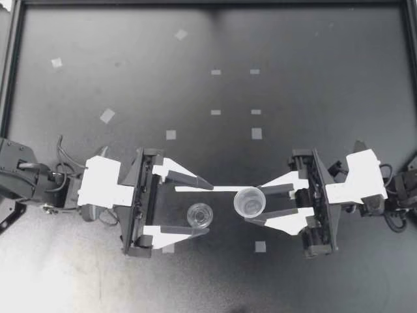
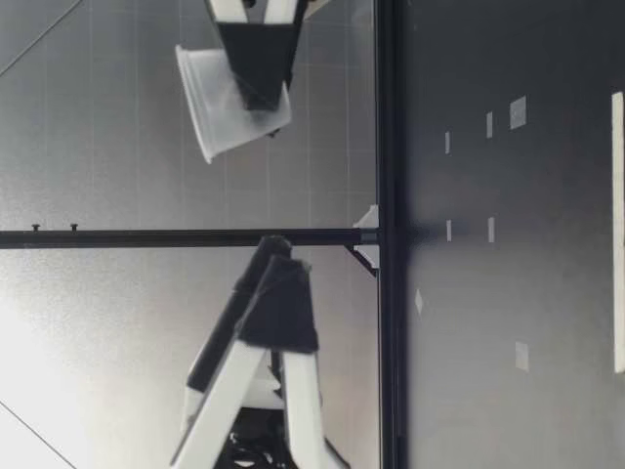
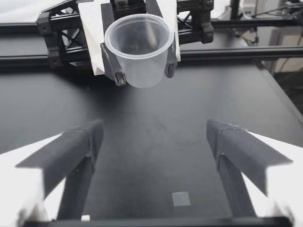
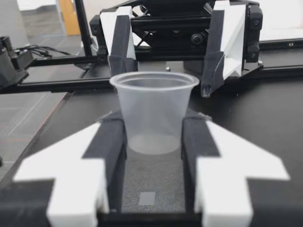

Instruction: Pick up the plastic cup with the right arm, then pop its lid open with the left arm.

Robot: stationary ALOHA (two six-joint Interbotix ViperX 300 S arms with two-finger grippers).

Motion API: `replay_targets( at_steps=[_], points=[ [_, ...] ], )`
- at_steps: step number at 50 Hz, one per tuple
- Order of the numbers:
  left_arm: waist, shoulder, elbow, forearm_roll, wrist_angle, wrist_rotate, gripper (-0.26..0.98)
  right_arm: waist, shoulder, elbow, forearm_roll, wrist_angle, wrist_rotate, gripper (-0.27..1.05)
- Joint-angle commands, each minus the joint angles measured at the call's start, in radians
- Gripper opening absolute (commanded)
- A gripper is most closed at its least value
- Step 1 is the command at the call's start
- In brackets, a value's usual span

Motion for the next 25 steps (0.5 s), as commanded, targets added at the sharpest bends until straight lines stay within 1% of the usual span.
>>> replay_targets(
  at_steps=[1,25],
  points=[
    [0.002,-0.025,-0.008,0.000,-0.006,0.000,0.81,0.000,-0.008,-0.017,-0.003,-0.005,-0.002,0.34],
    [0.002,-0.025,-0.011,-0.002,0.002,-0.002,0.81,0.000,-0.008,-0.017,-0.003,0.009,-0.002,0.34]
  ],
)
